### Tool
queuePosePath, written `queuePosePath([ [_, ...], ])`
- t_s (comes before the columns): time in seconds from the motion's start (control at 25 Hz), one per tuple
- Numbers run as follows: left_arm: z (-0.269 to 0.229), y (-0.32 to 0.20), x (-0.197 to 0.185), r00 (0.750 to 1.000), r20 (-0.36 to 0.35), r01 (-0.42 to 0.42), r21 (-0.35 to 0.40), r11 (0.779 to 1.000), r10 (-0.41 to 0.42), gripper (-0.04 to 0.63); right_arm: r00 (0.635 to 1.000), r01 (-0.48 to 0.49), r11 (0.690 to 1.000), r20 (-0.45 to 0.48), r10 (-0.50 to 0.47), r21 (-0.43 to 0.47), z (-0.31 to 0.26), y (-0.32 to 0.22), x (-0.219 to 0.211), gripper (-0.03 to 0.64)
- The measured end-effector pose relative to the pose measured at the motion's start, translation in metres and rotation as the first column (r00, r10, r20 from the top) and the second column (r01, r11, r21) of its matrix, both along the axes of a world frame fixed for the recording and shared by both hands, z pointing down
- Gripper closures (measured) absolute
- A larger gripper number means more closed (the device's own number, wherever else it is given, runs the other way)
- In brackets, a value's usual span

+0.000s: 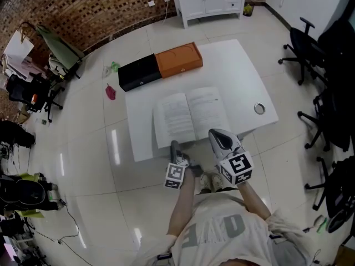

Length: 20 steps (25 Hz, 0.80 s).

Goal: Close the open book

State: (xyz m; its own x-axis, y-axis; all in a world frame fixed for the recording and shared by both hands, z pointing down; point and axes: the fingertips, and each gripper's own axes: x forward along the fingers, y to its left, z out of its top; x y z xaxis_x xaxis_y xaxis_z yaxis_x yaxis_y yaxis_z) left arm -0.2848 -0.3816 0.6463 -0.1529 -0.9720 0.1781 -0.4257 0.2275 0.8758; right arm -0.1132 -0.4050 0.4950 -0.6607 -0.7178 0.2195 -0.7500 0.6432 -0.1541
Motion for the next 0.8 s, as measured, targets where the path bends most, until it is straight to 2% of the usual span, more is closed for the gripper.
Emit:
queuePosePath([
  [0.12,-0.020,0.000,0.007,0.982,0.187,-0.026,-0.036,0.999,0.032,0.486,1.000,0.001,1.000,0.003,-0.001,0.014,-0.006,0.008,-0.001,0.614],
  [0.24,-0.041,-0.003,0.019,0.934,0.348,-0.067,-0.055,0.996,0.082,0.494,1.000,-0.014,1.000,0.005,0.014,0.024,-0.009,0.016,0.004,0.614],
  [0.36,-0.055,-0.010,0.036,0.882,0.452,-0.117,-0.061,0.991,0.132,0.495,0.999,-0.039,0.999,-0.001,0.039,0.032,-0.012,0.021,0.017,0.614],
  [0.6,-0.067,-0.020,0.077,0.815,0.542,-0.167,-0.116,0.979,0.203,0.505,0.995,-0.095,0.994,-0.002,0.095,0.050,-0.018,0.023,0.056,0.614],
  [0.76,-0.072,-0.025,0.097,0.782,0.574,-0.197,-0.144,0.970,0.244,0.504,0.994,-0.107,0.992,0.000,0.107,0.071,-0.027,0.025,0.067,0.614],
  [0.8,-0.074,-0.026,0.103,0.766,0.587,-0.212,-0.152,0.965,0.260,0.505,0.994,-0.109,0.991,0.001,0.109,0.075,-0.028,0.025,0.069,0.614],
])
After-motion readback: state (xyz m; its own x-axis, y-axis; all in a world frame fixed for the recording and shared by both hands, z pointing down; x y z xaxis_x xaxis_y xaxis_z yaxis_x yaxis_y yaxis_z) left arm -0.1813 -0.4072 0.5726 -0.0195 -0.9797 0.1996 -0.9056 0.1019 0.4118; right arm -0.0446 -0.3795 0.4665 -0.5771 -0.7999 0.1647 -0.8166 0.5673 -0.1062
